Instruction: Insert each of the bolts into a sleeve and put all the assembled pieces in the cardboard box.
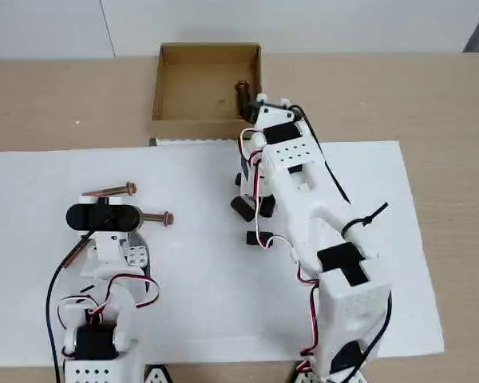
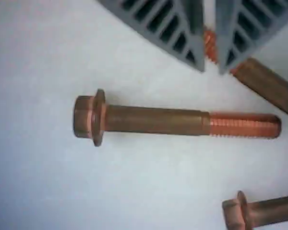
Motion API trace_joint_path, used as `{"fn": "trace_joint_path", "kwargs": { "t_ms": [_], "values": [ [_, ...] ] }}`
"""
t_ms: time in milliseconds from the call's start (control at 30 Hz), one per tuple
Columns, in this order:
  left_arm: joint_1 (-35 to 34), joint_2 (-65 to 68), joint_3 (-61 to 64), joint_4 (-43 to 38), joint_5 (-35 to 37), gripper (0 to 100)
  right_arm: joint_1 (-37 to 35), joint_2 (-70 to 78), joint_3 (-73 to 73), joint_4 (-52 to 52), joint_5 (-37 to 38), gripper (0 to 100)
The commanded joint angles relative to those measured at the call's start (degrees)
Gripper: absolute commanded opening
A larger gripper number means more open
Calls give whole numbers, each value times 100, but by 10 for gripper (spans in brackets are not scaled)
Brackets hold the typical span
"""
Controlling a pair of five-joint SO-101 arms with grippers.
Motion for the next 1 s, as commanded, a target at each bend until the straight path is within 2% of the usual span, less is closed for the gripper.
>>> {"fn": "trace_joint_path", "kwargs": {
  "t_ms": [0, 267, 433, 633, 967],
  "values": [
    [-9, -62, -40, -141, -26, 5, 48, 57, -44, -75, 35, 158],
    [-9, -62, -40, -141, -26, 5, 48, 409, -53, -84, 35, 147],
    [-9, -62, -40, -141, -26, 5, 48, 488, -53, -136, 44, 0],
    [-9, -62, -40, -141, -26, 5, 48, 409, -123, -48, 35, 2],
    [-26, -62, -66, -114, 0, 5, 22, -796, -1116, 1130, 35, 2]
  ]
}}
